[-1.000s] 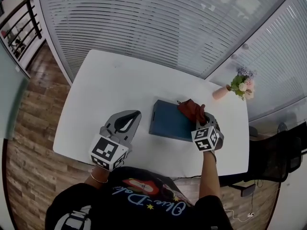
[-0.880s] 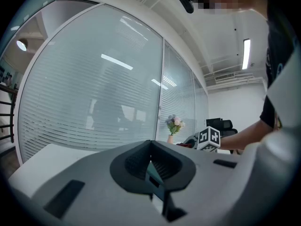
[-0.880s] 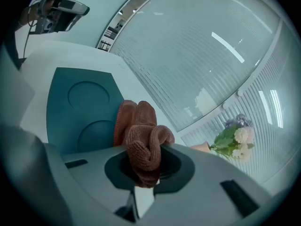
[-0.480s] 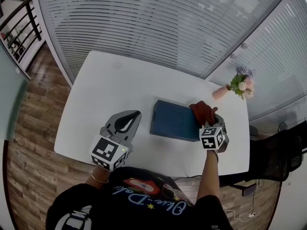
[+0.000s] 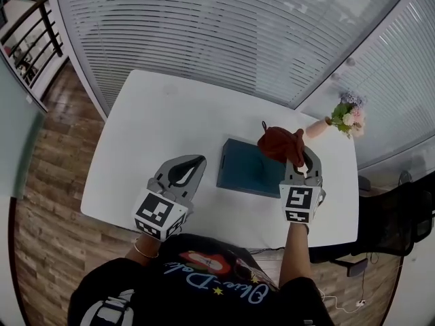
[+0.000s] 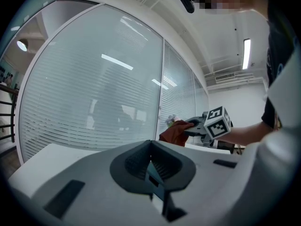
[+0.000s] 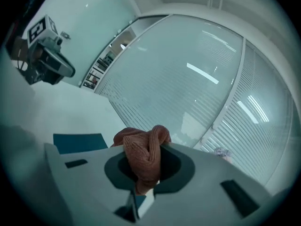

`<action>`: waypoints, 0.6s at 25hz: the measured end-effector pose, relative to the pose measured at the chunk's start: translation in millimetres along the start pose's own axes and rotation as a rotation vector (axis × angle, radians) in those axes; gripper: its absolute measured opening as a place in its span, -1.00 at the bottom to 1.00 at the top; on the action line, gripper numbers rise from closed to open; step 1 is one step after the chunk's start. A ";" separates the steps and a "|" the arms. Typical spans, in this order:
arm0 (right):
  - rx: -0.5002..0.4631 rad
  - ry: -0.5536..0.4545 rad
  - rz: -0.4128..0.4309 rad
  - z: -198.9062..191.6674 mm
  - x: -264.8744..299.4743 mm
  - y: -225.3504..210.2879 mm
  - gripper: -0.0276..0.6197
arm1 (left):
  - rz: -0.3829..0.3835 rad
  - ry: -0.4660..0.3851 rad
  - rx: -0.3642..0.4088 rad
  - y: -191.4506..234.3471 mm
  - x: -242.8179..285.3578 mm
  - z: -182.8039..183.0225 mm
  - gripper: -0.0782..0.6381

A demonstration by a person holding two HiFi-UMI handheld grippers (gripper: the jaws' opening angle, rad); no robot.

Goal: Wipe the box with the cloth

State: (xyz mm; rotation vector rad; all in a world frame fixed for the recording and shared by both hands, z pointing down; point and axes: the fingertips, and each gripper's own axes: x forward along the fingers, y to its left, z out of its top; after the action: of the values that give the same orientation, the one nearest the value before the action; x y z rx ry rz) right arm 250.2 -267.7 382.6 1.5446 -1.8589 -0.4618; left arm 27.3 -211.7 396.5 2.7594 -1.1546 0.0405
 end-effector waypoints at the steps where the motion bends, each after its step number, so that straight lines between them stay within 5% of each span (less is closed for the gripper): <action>1: 0.013 -0.036 0.028 13.9 -2.0 8.3 -0.82 | 0.001 -0.001 -0.001 0.1 -0.3 0.0 -0.77; 8: 0.039 -0.143 0.255 56.4 5.1 91.4 -0.82 | 0.001 0.007 -0.001 -1.4 -0.6 -1.5 -0.77; 15: -0.128 -0.010 0.398 12.7 21.8 158.3 -0.82 | 0.016 0.004 -0.001 3.6 -4.1 1.1 -0.77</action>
State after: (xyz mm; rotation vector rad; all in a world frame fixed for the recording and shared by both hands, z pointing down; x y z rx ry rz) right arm 125.1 -252.9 481.7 1.0552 -2.0382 -0.3938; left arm 21.9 -211.5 395.6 2.7477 -1.1752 0.0471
